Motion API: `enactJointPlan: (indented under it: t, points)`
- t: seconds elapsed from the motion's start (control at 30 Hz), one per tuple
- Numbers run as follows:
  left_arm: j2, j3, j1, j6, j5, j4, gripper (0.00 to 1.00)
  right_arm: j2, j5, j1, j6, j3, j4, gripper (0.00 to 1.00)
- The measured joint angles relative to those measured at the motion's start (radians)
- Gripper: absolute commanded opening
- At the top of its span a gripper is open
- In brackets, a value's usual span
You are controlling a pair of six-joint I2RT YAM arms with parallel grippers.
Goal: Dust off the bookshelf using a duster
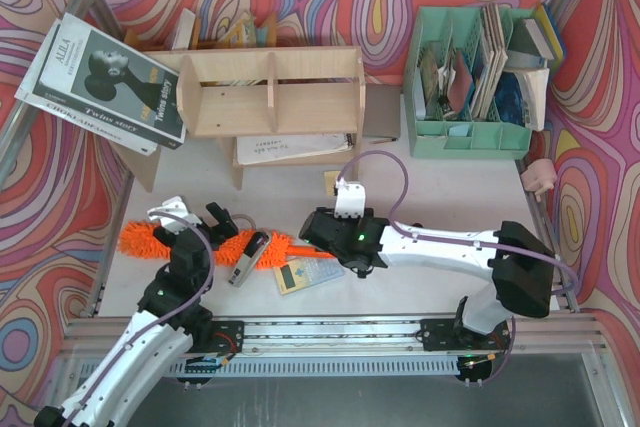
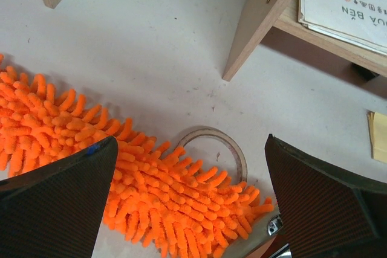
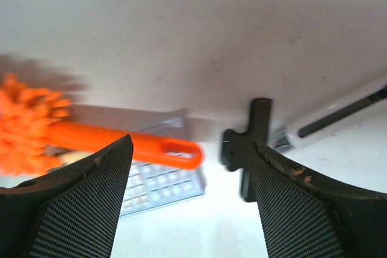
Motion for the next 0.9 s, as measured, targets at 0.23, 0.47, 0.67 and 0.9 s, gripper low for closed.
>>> enactJointPlan:
  t: [0.23,0.47,0.67,0.9]
  points:
    - [-0.064,0.0,0.0,-0.007,-0.05,-0.029,0.98,0.061,0.001,0.077,0.027,0.217,-0.01,0.7]
    - [-0.167,0.0,0.0,-0.064,-0.184,-0.131,0.99,0.243,0.016,0.115,0.151,0.495,-0.136,0.69]
    - [-0.24,0.0,0.0,-0.13,-0.319,-0.216,0.98,0.339,-0.01,0.12,0.23,0.605,-0.183,0.67]
    - [-0.271,-0.003,0.0,-0.17,-0.381,-0.266,0.99,0.444,-0.075,0.12,0.265,0.677,-0.187,0.65]
